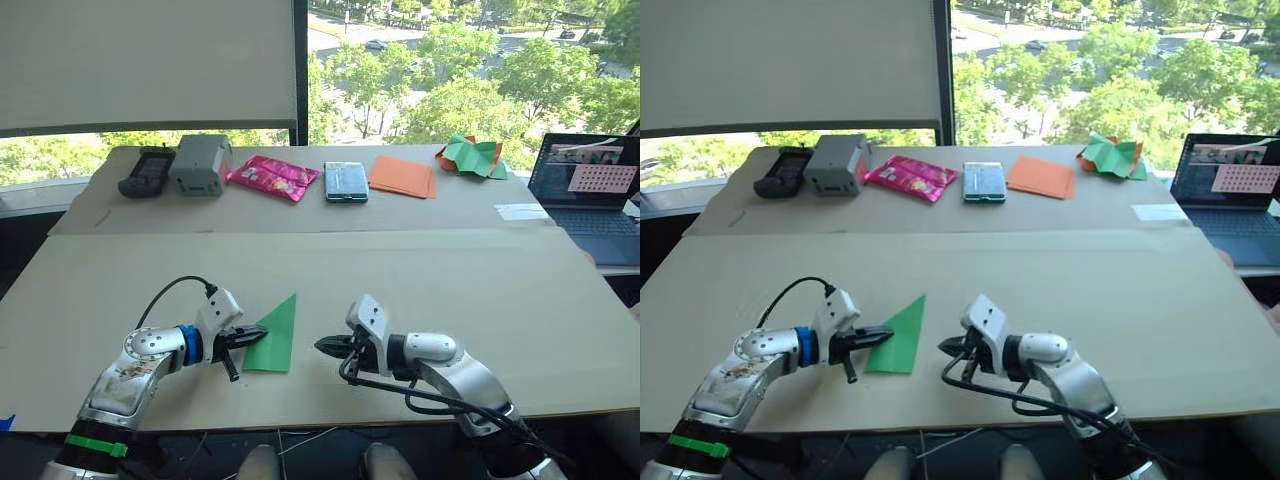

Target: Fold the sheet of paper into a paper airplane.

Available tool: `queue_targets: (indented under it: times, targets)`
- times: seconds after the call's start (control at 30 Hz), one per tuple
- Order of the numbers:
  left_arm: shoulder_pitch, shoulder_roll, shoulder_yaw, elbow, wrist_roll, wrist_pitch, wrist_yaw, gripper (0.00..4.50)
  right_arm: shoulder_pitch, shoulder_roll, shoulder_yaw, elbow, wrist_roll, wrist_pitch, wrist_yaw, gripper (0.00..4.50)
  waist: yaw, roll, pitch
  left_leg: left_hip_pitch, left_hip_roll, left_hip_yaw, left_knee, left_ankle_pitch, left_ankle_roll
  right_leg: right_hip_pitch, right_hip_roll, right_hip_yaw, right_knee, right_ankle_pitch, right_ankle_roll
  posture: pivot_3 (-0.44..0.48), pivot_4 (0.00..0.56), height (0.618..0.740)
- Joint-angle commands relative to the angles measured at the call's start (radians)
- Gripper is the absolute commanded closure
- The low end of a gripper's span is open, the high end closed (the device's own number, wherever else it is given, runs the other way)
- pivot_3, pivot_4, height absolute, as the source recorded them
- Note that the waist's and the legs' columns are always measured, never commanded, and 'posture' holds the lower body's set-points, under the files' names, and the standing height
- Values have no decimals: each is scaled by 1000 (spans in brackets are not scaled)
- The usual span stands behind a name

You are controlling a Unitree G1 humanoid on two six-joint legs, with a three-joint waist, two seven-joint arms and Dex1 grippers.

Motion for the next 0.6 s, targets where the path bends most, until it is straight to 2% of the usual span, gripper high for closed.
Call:
queue_targets:
  times: [0.03, 0.17, 0.27, 0.43, 0.6]
  targets:
    - [-23, 71, 77, -2, -34, -54, -72, 4500, 1, 13, -11, -107, 22, 54, -71, 4473, -2, -1, 1, 0, 0, 0, 0, 0, 0, 0, 0, 0, 0, 0, 0, 0, 150, 706]
    - [-63, 144, 78, 68, -15, -142, -161, 4500, 6, 20, -8, -126, 15, 80, -139, 4473, 4, 0, 2, 0, 0, 1, -1, 0, 0, -1, -1, 0, -3, 0, 0, 0, 150, 706]
    - [-134, 161, 43, 144, 13, -238, -226, 4500, 6, 25, -14, -127, 21, 85, -176, 4473, 13, -1, 2, -2, -1, 3, 0, 0, 0, 0, -3, 0, -4, 0, 0, 0, 150, 706]
    - [-263, 145, -28, 297, 87, -456, -331, 3030, 4, 29, -25, -121, 27, 90, -218, 4500, 16, -2, 2, -9, 0, 4, 0, 0, 0, -8, -2, 0, -4, 0, 0, 0, 150, 706]
    - [-448, 122, -150, 586, 238, -894, -440, 1341, 10, 28, -31, -120, 29, 92, -246, 4500, 25, -2, 2, -11, 0, 4, 1, 1, 2, -9, 1, 1, -1, 2, 0, 0, 150, 706]
